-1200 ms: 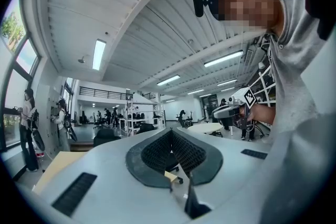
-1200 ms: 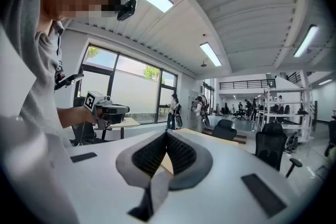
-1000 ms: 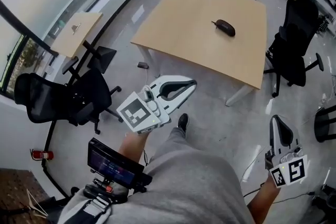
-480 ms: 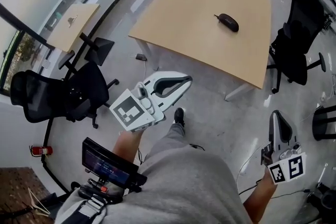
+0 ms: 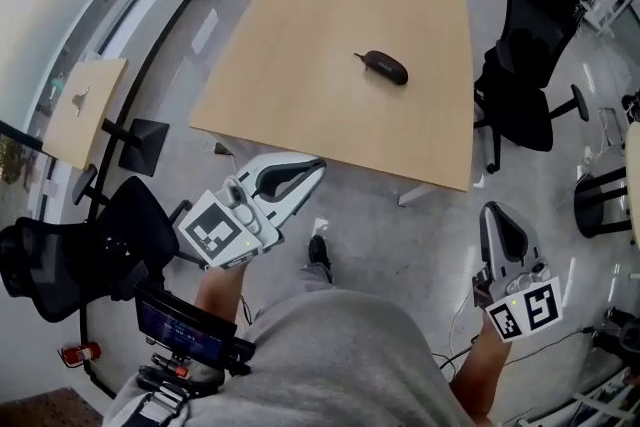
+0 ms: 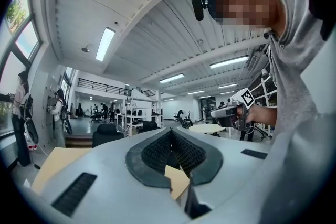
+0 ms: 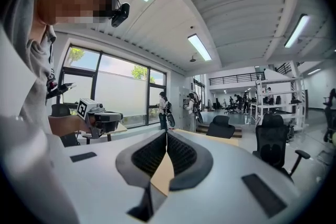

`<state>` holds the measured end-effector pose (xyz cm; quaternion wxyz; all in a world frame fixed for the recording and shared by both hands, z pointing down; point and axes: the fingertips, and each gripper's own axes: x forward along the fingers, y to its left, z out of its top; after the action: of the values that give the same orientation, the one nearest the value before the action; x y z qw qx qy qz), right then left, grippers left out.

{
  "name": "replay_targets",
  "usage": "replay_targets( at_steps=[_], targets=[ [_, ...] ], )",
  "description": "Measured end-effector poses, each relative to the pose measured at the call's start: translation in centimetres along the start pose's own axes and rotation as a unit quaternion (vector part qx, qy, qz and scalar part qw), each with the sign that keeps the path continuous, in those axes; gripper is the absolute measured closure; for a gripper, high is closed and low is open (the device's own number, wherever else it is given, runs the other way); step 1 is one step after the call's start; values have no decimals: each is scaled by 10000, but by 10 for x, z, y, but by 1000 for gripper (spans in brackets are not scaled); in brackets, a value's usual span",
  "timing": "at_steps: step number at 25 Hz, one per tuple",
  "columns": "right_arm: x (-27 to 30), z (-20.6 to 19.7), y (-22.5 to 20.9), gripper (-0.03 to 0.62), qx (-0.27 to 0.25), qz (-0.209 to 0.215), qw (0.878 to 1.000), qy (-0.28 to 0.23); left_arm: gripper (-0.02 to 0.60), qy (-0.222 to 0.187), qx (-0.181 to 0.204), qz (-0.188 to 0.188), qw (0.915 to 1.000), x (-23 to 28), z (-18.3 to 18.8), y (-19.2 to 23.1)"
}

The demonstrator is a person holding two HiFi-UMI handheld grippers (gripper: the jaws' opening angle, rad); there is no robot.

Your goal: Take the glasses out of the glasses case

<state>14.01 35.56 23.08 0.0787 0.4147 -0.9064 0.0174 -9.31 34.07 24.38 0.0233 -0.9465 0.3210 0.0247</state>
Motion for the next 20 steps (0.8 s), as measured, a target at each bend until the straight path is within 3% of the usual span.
replay_targets(
  at_steps=[9,20],
  targets=[
    [62,15,-27,586,-32,-588,9983,-15,577,-166,2,-501,9986,33,3,80],
    [122,6,-55,586,46,-367,9993,9,577,-6,-16,-352,9994,48,-12,122]
  ],
)
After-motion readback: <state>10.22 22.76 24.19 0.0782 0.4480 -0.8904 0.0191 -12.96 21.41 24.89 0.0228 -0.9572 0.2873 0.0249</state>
